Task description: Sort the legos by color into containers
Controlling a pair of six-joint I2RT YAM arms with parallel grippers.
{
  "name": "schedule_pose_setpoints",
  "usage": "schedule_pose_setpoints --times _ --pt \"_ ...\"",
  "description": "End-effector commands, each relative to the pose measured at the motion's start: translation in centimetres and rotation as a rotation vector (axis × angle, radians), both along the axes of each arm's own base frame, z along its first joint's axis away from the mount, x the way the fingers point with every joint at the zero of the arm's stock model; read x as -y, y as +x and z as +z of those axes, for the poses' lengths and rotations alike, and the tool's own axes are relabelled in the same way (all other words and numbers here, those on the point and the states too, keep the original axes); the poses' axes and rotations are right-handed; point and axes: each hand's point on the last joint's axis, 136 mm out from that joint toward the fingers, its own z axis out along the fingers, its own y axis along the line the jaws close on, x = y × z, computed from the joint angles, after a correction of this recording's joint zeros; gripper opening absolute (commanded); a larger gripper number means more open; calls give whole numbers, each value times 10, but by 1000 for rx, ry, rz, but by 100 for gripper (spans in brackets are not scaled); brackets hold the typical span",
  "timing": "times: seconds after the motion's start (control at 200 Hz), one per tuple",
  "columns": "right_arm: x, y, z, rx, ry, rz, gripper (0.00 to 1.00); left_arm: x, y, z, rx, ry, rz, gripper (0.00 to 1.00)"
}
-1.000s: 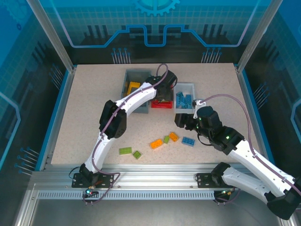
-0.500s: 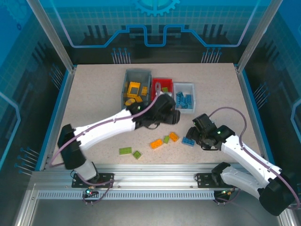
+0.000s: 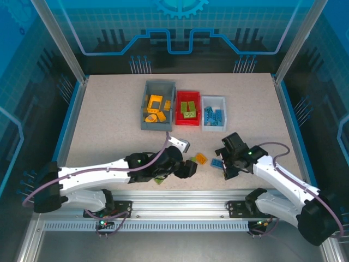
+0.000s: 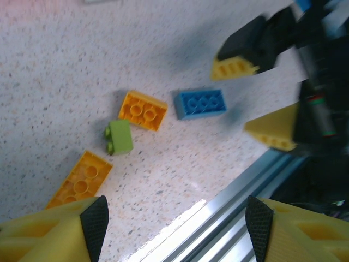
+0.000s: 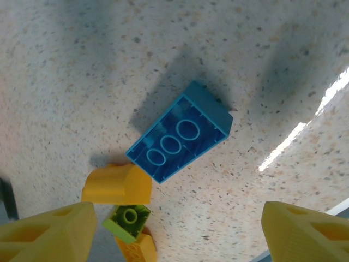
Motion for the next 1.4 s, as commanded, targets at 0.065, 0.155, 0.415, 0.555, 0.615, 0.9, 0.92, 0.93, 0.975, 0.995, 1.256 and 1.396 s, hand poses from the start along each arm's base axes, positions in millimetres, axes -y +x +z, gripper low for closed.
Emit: schedule_pose_setpoints --times 0.065,0.155,0.415,0.555,0.615,0.9,0.92,0.93,0.975,0.995,1.256,1.396 --pt "-8 11 -18 -76 123 -176 81 5 0 26 64 -54 -39 71" --pt "-7 19 -24 -75 144 -202 81 4 1 26 64 -52 -35 70" --pt "-2 24 -44 -135 150 -236 77 5 1 32 70 -64 -34 69" --pt "-1 25 -50 -159 132 -230 59 4 2 38 83 -66 -30 68" --pt "2 23 -52 -165 121 -228 54 4 3 41 90 -68 -27 68" --pt "26 52 -9 52 -75 -17 22 -3 19 64 111 -82 37 67" --pt "28 59 2 90 -109 21 21 -3 21 66 102 -88 45 67" --pt "30 63 8 112 -126 36 21 -4 23 67 98 -91 51 67" --pt "35 76 33 194 -208 125 21 -6 32 73 77 -106 78 67" --pt "37 83 43 229 -244 166 21 -7 36 76 69 -114 83 67" --pt "39 174 120 397 -639 640 21 -10 94 111 9 -202 142 67" --pt "32 220 109 284 -752 832 21 -14 120 117 -16 -200 186 68"
